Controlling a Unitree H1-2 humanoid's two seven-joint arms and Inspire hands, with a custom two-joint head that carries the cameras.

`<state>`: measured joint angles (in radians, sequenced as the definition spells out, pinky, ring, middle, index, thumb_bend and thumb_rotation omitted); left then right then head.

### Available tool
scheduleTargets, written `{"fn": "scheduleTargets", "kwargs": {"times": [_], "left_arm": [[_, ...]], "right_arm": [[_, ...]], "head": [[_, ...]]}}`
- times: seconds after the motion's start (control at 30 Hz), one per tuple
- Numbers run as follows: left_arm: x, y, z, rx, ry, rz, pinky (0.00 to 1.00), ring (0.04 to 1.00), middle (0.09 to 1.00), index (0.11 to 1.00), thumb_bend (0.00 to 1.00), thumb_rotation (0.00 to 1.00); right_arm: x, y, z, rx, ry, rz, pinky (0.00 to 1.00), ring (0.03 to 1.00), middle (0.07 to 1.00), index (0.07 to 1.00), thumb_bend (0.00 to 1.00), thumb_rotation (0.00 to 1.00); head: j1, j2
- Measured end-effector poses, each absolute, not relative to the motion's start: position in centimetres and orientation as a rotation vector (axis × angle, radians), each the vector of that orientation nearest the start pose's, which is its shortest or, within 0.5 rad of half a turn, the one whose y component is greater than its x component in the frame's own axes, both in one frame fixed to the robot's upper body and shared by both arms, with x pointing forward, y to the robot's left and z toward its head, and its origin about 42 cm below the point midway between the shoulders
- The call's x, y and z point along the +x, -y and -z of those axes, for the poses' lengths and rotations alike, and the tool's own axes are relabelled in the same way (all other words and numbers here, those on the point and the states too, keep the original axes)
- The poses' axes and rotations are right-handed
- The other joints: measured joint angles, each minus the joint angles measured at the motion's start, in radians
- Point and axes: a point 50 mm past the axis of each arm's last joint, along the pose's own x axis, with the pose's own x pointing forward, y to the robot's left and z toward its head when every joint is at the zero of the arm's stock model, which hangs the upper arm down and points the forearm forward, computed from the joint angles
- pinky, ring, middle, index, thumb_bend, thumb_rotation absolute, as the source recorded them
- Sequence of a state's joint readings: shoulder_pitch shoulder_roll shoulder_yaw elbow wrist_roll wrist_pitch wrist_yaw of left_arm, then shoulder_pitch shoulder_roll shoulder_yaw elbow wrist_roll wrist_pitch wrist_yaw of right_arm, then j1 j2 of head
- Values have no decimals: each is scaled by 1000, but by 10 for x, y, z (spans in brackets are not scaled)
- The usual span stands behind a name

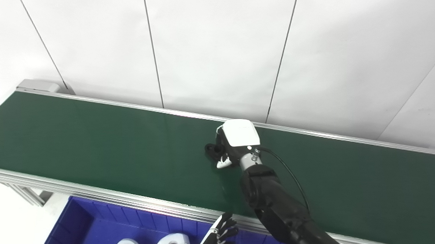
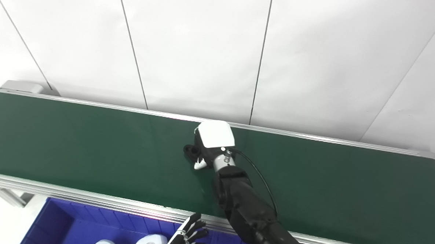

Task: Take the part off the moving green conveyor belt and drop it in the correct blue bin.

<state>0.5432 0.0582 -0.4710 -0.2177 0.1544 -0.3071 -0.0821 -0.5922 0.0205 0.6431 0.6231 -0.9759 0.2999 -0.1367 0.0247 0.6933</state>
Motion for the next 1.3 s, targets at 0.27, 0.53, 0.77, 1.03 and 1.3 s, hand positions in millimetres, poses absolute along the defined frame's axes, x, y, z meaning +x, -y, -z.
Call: {"fn": "scheduleTargets", "kwargs": {"times": [0.27, 0.53, 0.77, 1.03, 1.3], "left_arm": [[85, -120, -82, -48, 2, 438, 822, 883, 899, 992, 847, 622], [86, -132, -81, -97, -12, 433, 901, 936, 918, 1000, 823, 649], [99, -160, -84, -41, 8, 417, 905, 938, 929, 1000, 774, 727], [111, -184, -100, -49, -2, 397, 996, 979, 972, 1000, 696, 795], [124, -214, -112, -39, -26, 425, 1000, 984, 971, 1000, 683, 844]], "right_arm": [[372, 55, -137, -1304, 286, -324, 90, 150, 237, 488, 510, 119], [343, 50, -203, -1269, 416, -251, 92, 153, 247, 489, 507, 128], [293, 74, -222, -1263, 389, -169, 113, 182, 286, 487, 508, 129], [228, 96, -214, -1286, 226, -135, 125, 195, 296, 487, 511, 132], [183, 117, -214, -1304, 55, -50, 101, 169, 270, 488, 509, 130]], "head": [[-77, 18], [-207, 55], [-290, 97], [-468, 221], [-594, 288]]}}
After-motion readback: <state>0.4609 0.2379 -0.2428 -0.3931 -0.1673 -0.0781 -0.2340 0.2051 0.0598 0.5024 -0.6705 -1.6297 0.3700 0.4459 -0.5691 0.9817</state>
